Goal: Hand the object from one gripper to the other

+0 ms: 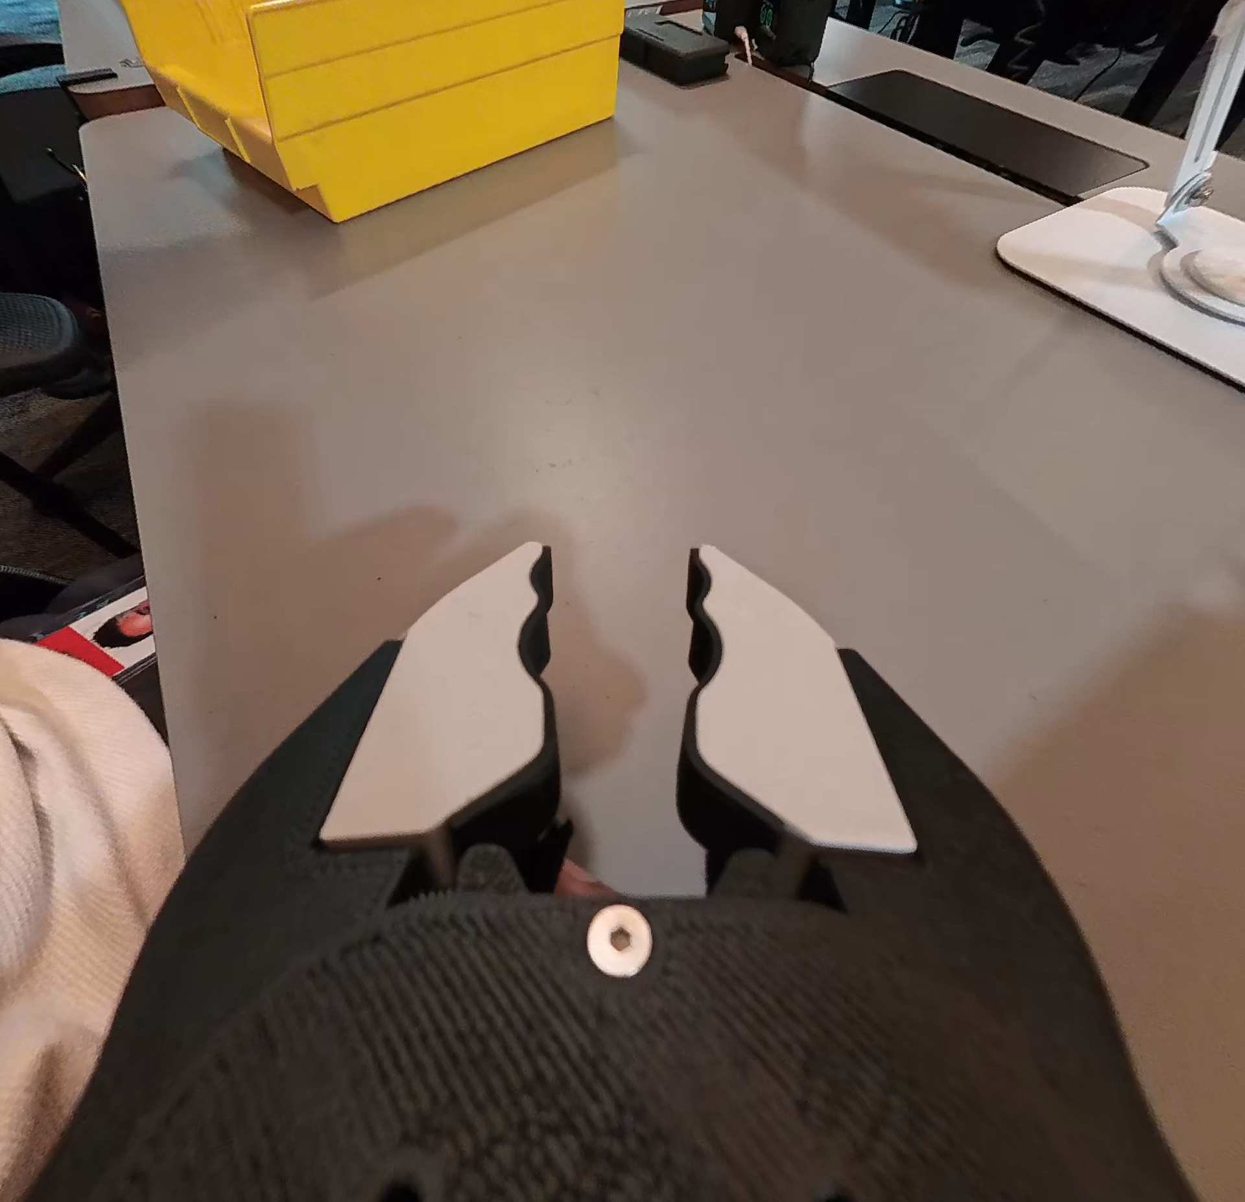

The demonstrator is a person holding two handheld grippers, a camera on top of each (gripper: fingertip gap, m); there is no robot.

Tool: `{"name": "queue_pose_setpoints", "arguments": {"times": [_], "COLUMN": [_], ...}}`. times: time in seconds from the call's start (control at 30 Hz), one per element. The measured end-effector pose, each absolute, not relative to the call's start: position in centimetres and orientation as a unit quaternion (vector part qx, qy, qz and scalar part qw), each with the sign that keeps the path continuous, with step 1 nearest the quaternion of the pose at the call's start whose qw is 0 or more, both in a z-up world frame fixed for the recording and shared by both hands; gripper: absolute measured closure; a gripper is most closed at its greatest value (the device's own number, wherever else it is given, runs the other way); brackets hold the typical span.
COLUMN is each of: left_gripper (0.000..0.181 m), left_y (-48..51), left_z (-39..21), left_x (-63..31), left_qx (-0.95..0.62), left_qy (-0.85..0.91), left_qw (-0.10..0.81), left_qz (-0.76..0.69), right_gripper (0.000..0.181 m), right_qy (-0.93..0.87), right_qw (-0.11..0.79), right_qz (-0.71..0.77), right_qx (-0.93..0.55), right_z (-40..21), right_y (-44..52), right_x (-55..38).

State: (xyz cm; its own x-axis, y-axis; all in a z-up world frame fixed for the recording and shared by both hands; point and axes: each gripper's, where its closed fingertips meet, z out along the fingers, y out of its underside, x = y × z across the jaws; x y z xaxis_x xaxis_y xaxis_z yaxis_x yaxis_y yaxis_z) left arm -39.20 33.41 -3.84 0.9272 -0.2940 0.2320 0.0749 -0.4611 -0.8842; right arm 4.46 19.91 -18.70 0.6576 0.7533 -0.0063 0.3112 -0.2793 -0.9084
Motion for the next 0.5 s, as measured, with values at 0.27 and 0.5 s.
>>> {"name": "queue_pose_setpoints", "arguments": {"times": [0.27, 0.5], "left_gripper": [0.18, 0.179], "left_y": [31.5, 29.3], "left_z": [2.4, 5.3], "left_x": [-35.0, -24.9], "left_qx": [-0.746, -0.658], "left_qy": [0.131, 0.255], "left_qw": [0.598, 0.567], "left_qz": [-0.262, -0.424], "right_gripper": [0.143, 0.144], "right_qy": [-0.351, -0.34], "right_qw": [0.49, 0.513], "right_qz": [0.226, 0.257], "right_qx": [-0.765, -0.745], "right_z": [-18.7, -17.2], "right_y": [19.8, 19.6], "right_x": [4.3, 4.1]}}
